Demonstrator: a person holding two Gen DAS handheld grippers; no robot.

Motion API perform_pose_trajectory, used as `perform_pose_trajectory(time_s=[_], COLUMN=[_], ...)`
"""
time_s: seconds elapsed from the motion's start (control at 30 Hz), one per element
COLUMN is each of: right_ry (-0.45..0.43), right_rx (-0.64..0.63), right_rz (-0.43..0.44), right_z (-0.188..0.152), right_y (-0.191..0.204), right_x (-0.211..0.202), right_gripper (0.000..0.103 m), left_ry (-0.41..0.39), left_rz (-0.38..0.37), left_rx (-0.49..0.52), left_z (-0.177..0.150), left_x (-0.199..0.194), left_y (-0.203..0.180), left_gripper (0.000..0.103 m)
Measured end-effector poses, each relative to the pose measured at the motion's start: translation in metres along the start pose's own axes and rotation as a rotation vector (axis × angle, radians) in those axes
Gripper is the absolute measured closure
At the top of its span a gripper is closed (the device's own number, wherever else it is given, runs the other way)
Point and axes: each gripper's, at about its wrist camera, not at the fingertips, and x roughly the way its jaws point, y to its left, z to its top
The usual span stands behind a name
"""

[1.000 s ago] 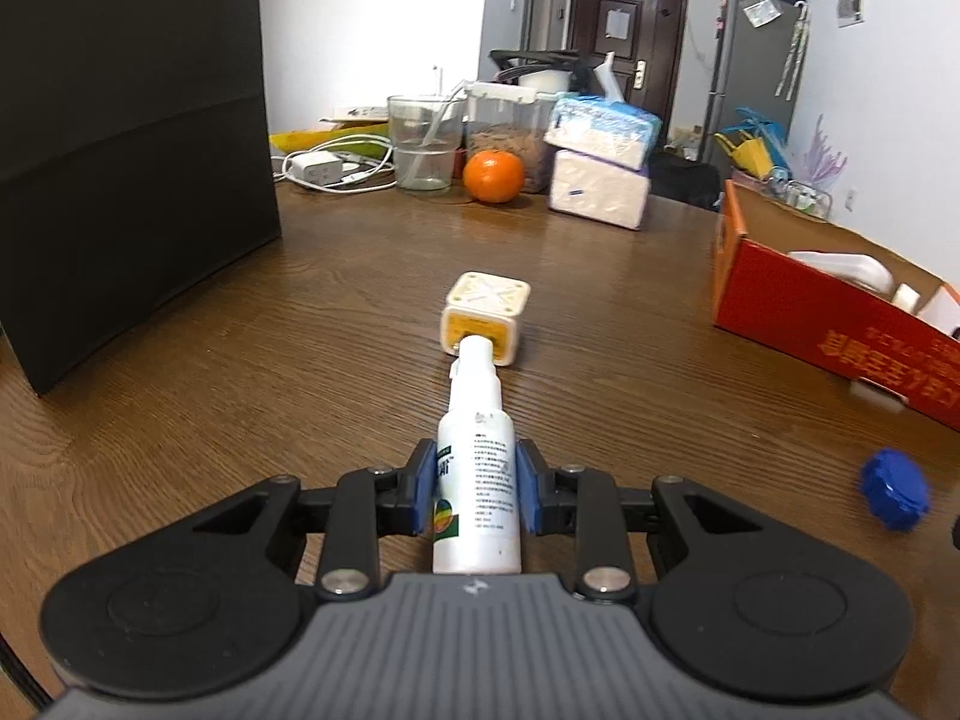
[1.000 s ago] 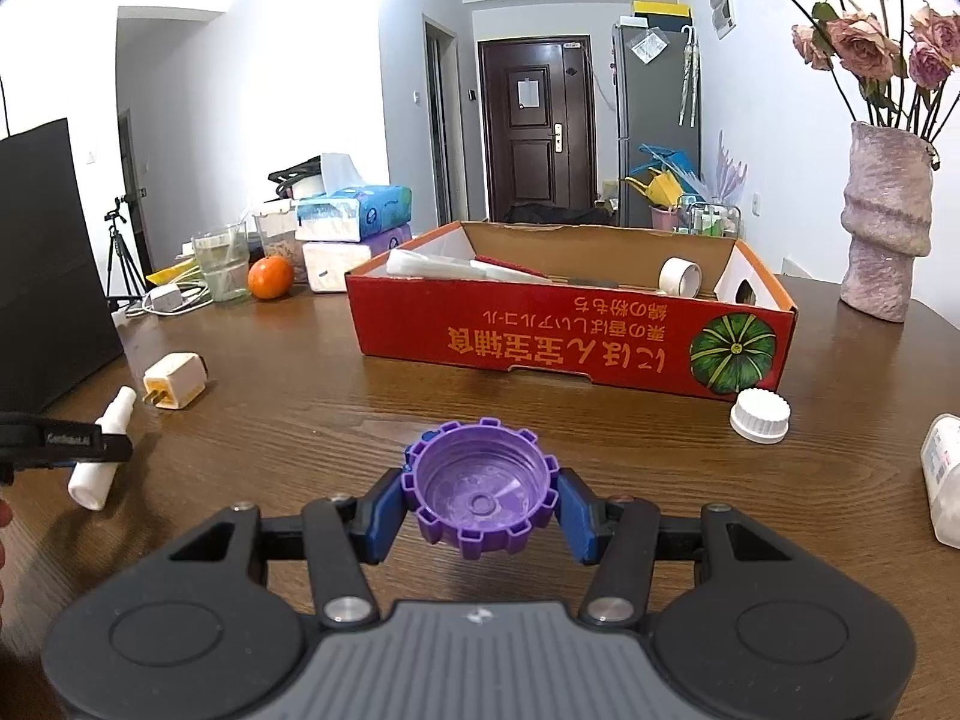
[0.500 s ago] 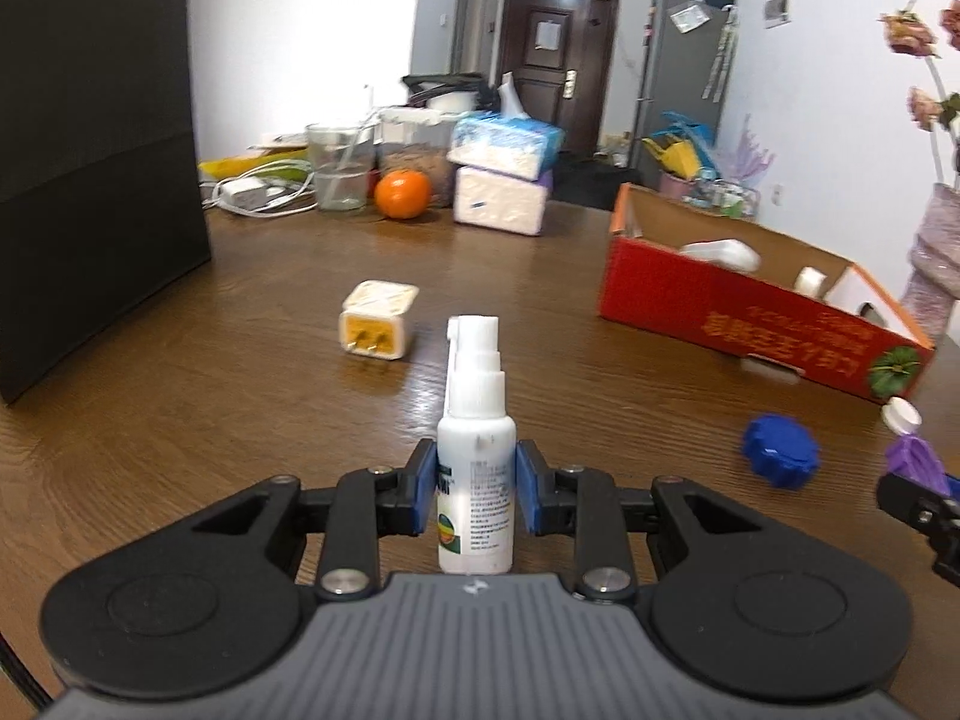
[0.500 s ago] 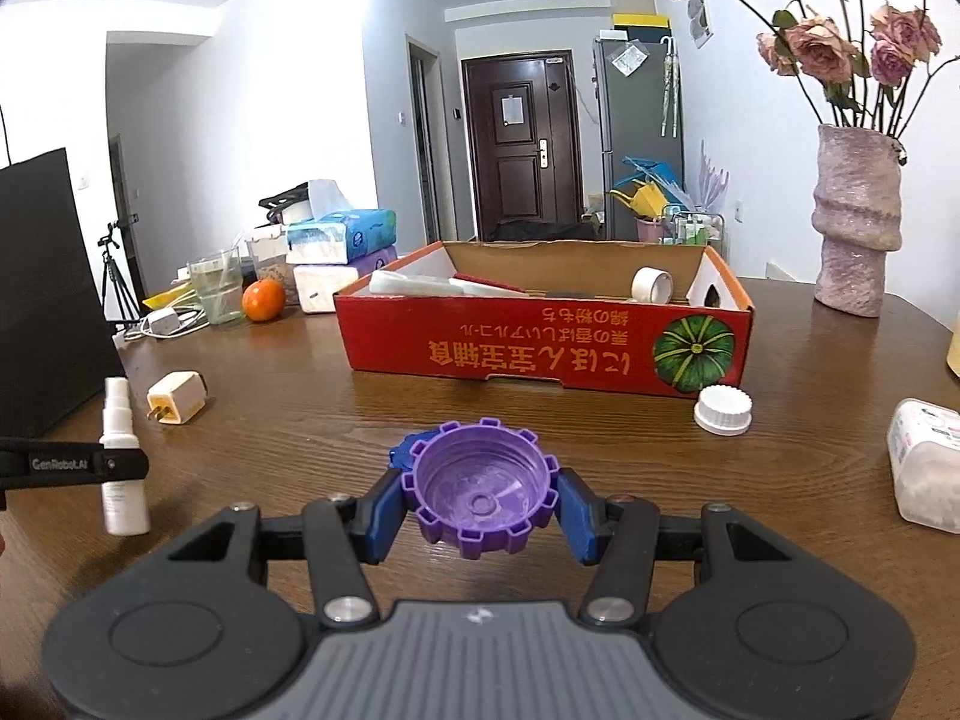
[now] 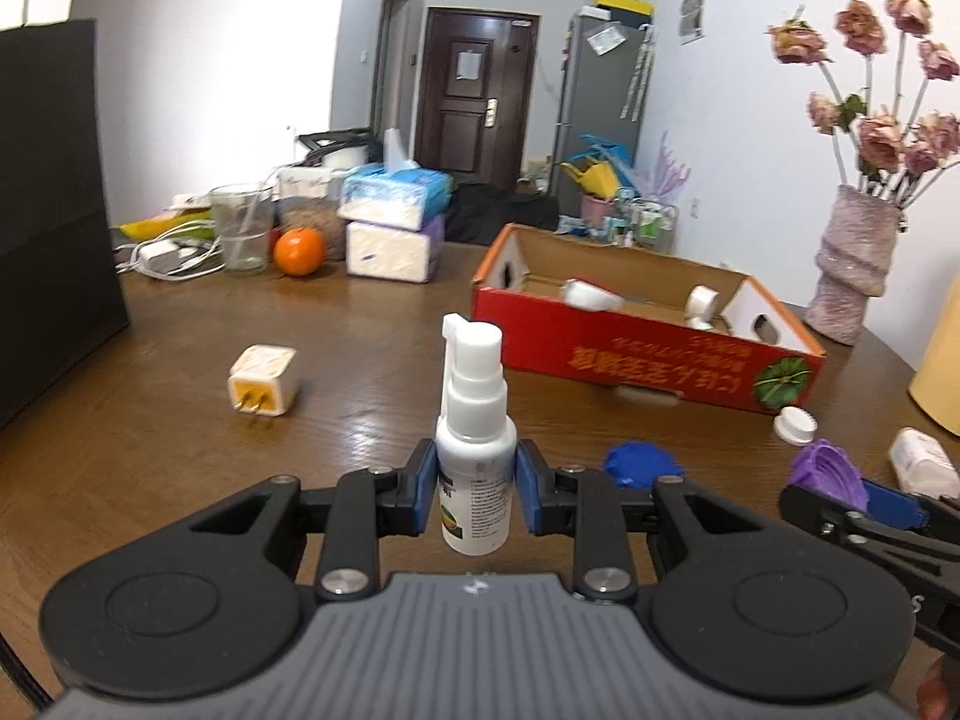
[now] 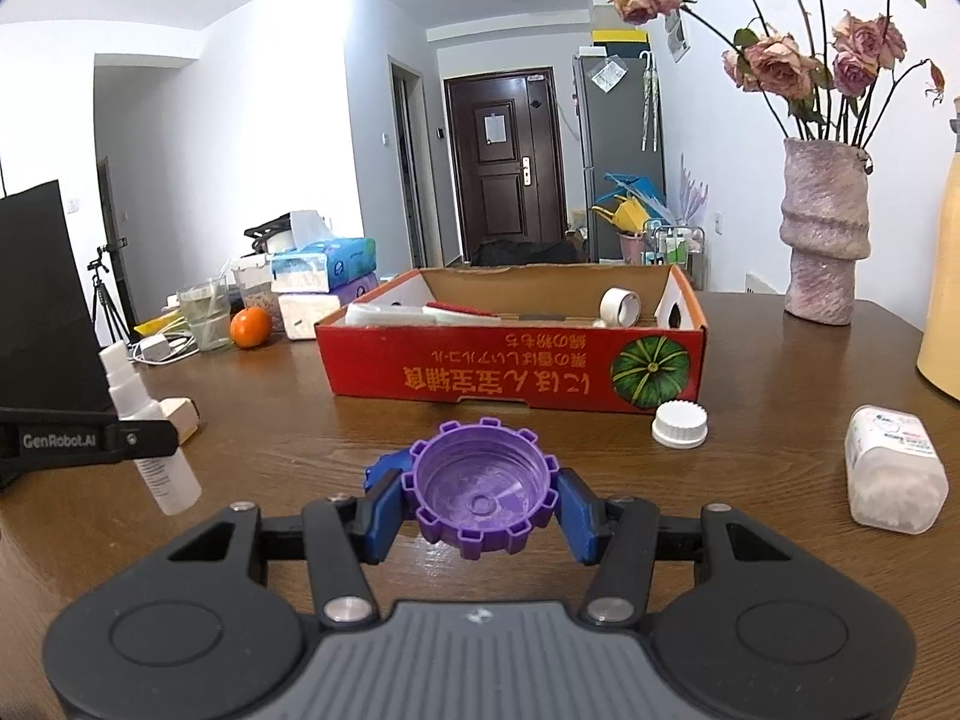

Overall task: Organize rigid objects
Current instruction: 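Lift the white spray bottle with the left tool while the right tool holds the purple cap, then carry the spray bottle and purple cap over the cardboard box with both tools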

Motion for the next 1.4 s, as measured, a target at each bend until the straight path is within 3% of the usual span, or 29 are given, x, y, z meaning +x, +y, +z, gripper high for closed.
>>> perform_pose_trajectory(time_s=[0.63,1.4], right_ry=[-0.067,-0.109], right_rx=[0.012,0.026], right_rz=[-0.053,-0.097], right_z=[0.026,0.069], right_y=[-0.022,-0.046], right_x=[-0.007,0.04], right_gripper=[0.05,0.05], left_ry=[-0.033,-0.059], left_rz=[-0.12,-0.128], left_rx=[0.081,0.063], left_z=[0.03,0.074], left_x=[0.009,0.06], left_y=[-0.065,-0.1], left_gripper=[0.075,0.075])
